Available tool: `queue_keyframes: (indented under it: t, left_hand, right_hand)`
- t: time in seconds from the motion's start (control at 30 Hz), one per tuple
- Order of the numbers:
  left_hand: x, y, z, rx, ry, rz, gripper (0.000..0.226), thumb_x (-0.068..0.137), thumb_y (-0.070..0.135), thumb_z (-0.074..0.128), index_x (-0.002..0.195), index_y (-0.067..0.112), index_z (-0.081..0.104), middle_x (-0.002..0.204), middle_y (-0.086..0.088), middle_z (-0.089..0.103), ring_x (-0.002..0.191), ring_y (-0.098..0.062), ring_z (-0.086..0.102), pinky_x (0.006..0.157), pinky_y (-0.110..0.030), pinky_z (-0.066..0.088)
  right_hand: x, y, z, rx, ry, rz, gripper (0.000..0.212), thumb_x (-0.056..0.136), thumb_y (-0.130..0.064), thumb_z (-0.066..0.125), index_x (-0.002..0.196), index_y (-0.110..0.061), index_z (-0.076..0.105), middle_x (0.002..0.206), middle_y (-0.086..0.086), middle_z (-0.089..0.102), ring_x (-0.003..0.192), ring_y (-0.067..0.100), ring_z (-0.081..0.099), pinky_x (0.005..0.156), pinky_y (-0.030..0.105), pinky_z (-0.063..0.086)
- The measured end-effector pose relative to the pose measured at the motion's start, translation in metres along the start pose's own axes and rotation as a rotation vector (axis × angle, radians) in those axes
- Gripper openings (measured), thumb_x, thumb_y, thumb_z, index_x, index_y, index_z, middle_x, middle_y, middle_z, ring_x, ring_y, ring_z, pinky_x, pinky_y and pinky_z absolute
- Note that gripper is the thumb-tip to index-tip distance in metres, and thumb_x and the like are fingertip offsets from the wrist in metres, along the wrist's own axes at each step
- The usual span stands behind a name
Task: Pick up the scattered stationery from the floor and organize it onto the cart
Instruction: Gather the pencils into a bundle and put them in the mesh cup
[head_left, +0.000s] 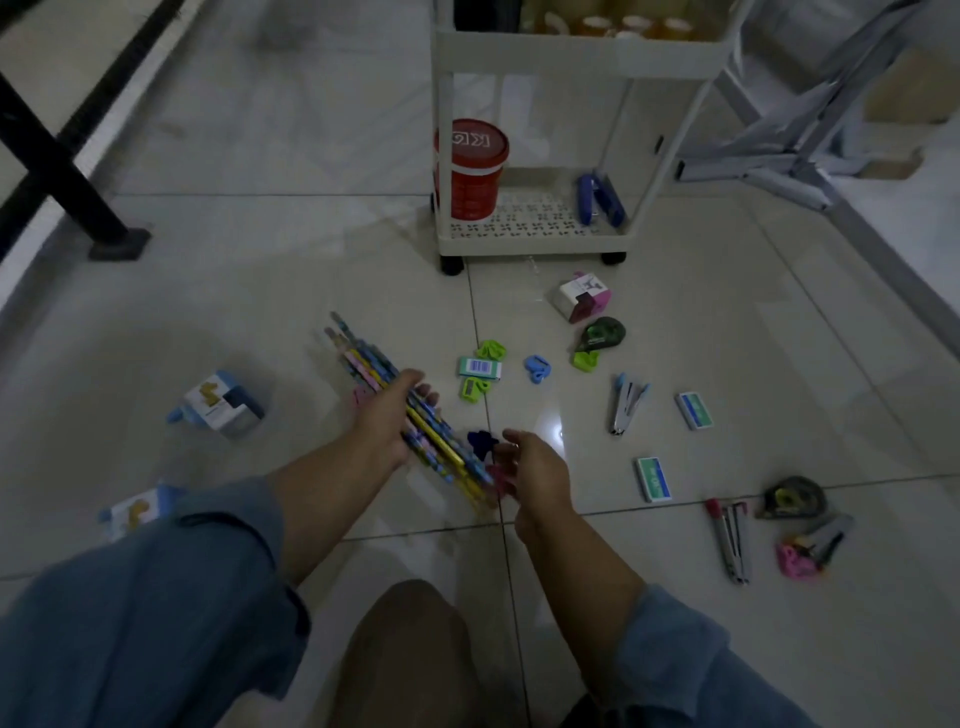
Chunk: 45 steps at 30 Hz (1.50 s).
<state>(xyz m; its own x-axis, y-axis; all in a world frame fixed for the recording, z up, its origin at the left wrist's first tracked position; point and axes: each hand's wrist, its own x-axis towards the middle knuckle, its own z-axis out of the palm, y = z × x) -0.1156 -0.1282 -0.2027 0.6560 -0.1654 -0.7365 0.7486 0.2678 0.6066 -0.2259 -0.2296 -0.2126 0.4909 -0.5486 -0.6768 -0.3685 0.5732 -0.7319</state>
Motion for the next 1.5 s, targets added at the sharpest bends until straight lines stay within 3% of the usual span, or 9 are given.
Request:
queue_keyframes:
  t: [0.13, 0.3, 0.43, 0.63, 0.87, 1.07, 1.3, 1.4, 1.5]
  left_hand:
    - [0.0, 0.005, 0.013, -0.072, -0.035, 0.024, 0.036, 0.088, 0.019, 0.063, 0.052, 0.016, 0.057, 0.04, 0.007, 0.056, 0.047, -0.007, 0.057, 0.059, -0.027, 0.047]
    - [-0.011, -0.021, 0.027, -0.042, -0.076, 0.047, 0.057, 0.087, 0.021, 0.061, 0.03, 0.016, 0.056, 0.037, 0.006, 0.053, 0.033, -0.007, 0.052, 0.056, -0.024, 0.045]
    - [-0.009, -0.016, 0.021, 0.031, -0.053, 0.105, 0.031, 0.084, 0.02, 0.066, 0.055, 0.014, 0.057, 0.041, 0.004, 0.056, 0.037, -0.009, 0.055, 0.05, -0.022, 0.048]
    - [-0.023, -0.006, 0.029, 0.501, -0.282, 0.204, 0.012, 0.082, 0.015, 0.068, 0.074, 0.013, 0.06, 0.059, -0.002, 0.057, 0.048, -0.014, 0.058, 0.052, -0.025, 0.051]
    - [-0.031, 0.0, 0.009, 0.971, -0.55, -0.082, 0.017, 0.081, 0.009, 0.068, 0.066, 0.011, 0.06, 0.056, -0.002, 0.058, 0.048, -0.013, 0.055, 0.051, -0.022, 0.049]
    - [-0.036, -0.009, 0.021, 0.996, -0.591, -0.116, 0.014, 0.081, 0.009, 0.068, 0.07, 0.012, 0.06, 0.052, 0.002, 0.061, 0.046, -0.009, 0.057, 0.049, -0.02, 0.049]
    - [-0.041, -0.002, 0.018, 1.046, -0.595, -0.105, 0.017, 0.081, 0.008, 0.067, 0.065, 0.012, 0.061, 0.051, 0.002, 0.062, 0.045, -0.009, 0.056, 0.054, -0.022, 0.05]
    - [-0.038, 0.001, 0.022, 1.034, -0.512, -0.026, 0.015, 0.079, 0.008, 0.069, 0.068, 0.01, 0.059, 0.051, 0.0, 0.06, 0.043, -0.01, 0.056, 0.05, -0.021, 0.048]
    - [-0.028, 0.011, 0.028, 1.076, -0.487, 0.071, 0.015, 0.075, 0.009, 0.073, 0.068, 0.01, 0.06, 0.055, -0.003, 0.06, 0.047, -0.013, 0.058, 0.051, -0.021, 0.048]
  right_hand:
    - [-0.009, 0.002, 0.007, 0.332, -0.086, 0.265, 0.041, 0.099, -0.036, 0.035, 0.078, -0.009, 0.058, 0.075, 0.011, 0.064, 0.062, 0.023, 0.052, 0.046, 0.023, 0.043]
    - [-0.009, -0.003, 0.016, 0.38, -0.13, 0.232, 0.047, 0.1, -0.042, 0.024, 0.099, -0.01, 0.058, 0.096, 0.014, 0.064, 0.08, 0.025, 0.06, 0.07, 0.032, 0.045]
    - [-0.01, -0.008, 0.012, 0.365, -0.167, 0.198, 0.051, 0.1, -0.045, 0.023, 0.119, -0.008, 0.052, 0.122, 0.015, 0.058, 0.088, 0.026, 0.06, 0.067, 0.031, 0.047]
    - [-0.024, -0.021, 0.018, -0.193, -0.257, -0.006, 0.054, 0.1, -0.046, 0.021, 0.09, -0.012, 0.061, 0.085, 0.001, 0.065, 0.089, 0.02, 0.061, 0.081, 0.035, 0.048]
    - [0.022, -0.093, 0.0, 0.026, -0.128, -0.426, 0.034, 0.098, -0.035, 0.033, 0.128, -0.026, 0.047, 0.126, -0.006, 0.049, 0.114, 0.01, 0.045, 0.1, 0.033, 0.037]
    - [0.015, -0.087, 0.011, -0.528, -0.411, -0.388, 0.031, 0.094, -0.024, 0.043, 0.113, -0.018, 0.066, 0.12, -0.001, 0.06, 0.115, 0.017, 0.053, 0.097, 0.028, 0.04]
    - [0.002, -0.082, 0.011, -0.584, -0.456, -0.517, 0.038, 0.1, -0.026, 0.036, 0.136, -0.016, 0.047, 0.136, -0.001, 0.047, 0.123, 0.007, 0.042, 0.085, 0.005, 0.036]
    - [-0.002, -0.081, 0.018, -0.372, -0.387, -0.425, 0.061, 0.091, -0.035, 0.055, 0.145, -0.02, 0.028, 0.134, -0.004, 0.038, 0.123, 0.01, 0.041, 0.095, 0.021, 0.037]
    - [0.003, -0.078, 0.024, -0.308, -0.373, -0.256, 0.059, 0.083, -0.04, 0.064, 0.133, -0.017, 0.043, 0.125, 0.0, 0.052, 0.116, 0.016, 0.051, 0.087, 0.026, 0.039]
